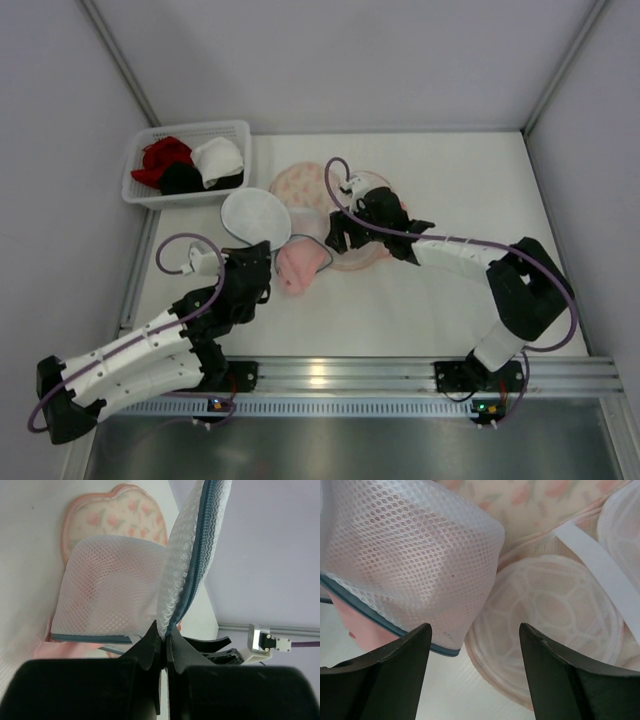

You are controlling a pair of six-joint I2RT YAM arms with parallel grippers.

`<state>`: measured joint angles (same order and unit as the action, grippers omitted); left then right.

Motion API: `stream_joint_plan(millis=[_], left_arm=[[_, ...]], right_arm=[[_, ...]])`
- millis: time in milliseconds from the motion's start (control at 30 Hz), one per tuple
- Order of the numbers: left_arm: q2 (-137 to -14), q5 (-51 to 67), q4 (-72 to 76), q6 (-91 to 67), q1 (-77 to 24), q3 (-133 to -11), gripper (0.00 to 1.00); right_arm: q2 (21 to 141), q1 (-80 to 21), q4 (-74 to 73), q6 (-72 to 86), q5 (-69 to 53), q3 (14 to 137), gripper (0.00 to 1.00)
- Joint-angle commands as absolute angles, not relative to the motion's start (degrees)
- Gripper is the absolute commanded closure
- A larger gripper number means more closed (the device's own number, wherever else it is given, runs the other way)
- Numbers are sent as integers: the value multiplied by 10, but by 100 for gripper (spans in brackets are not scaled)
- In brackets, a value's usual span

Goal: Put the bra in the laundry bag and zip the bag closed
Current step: Adjust the laundry bag at the center of the board.

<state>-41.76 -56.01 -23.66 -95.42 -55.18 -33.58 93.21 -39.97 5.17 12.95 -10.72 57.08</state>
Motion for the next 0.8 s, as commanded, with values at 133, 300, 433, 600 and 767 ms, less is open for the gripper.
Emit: stream_joint_plan(millis=[133,300,433,600,767], left_arm=[[-428,-570,-234,-941,-548,-368,100],[-439,-568,-231,-937,-548,-379,100],[-444,-564,-232,-934,-547,-383,100],[-446,-563,-231,-930,-547,-388,100],[-447,-566,-231,-925,-547,-391,100]], right_arm=[[825,-389,163,122,-106,484,28],[759,-387,256,107,-154,398,26],[785,-402,299,95,-147,362,27],[860,-424,308,90,-123,388,30],[907,-439,322,90,-117,417,32]])
